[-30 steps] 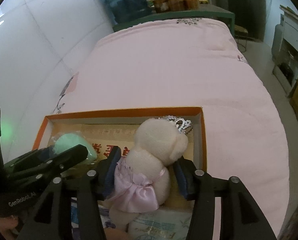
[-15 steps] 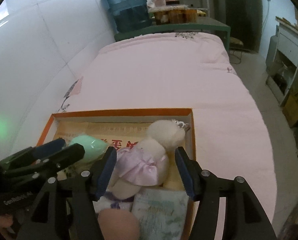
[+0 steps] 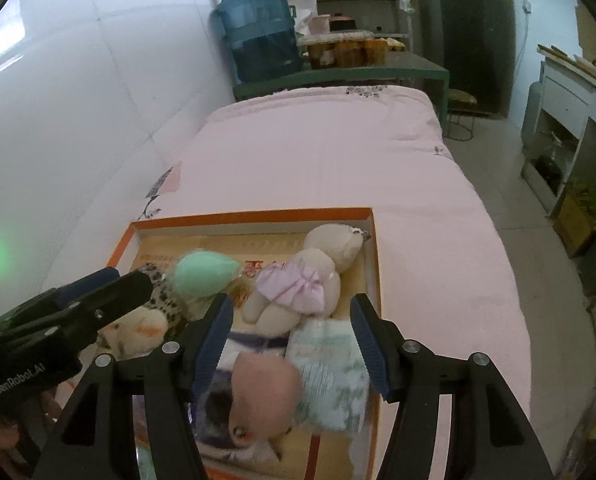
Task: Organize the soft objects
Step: 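Open both grippers to release the plush bear and green ball in the tray, then move both tools back toward the tissue pack and yellow snack bag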
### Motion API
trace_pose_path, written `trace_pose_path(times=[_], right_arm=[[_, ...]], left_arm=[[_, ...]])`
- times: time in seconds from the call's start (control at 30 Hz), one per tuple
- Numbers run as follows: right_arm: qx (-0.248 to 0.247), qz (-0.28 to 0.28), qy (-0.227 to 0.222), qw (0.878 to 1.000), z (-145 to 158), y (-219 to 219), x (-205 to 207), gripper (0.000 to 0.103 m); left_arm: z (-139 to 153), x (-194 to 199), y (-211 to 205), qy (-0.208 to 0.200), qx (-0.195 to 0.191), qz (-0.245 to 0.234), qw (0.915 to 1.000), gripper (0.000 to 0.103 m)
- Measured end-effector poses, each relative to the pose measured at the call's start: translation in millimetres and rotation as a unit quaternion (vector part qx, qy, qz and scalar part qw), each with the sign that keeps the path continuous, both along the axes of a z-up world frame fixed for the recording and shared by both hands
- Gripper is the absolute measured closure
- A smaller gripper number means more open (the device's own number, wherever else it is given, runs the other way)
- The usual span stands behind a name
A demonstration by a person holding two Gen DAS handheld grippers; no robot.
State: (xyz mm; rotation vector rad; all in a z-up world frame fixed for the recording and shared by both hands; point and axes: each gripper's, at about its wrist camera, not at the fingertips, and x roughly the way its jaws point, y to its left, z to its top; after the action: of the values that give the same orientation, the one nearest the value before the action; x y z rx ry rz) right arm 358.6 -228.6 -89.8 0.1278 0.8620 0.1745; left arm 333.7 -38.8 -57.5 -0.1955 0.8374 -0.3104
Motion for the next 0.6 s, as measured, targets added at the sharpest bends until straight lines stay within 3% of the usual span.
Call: trace_pose_path(times=[0.6], right_arm=[[0.0,-0.014,-0.032,0.999,29.3,14.8,-81.3,0.04]], left_arm=[[33.0,-82.5,24.4,-0.06,0.024,0.014,0.9978,0.041]])
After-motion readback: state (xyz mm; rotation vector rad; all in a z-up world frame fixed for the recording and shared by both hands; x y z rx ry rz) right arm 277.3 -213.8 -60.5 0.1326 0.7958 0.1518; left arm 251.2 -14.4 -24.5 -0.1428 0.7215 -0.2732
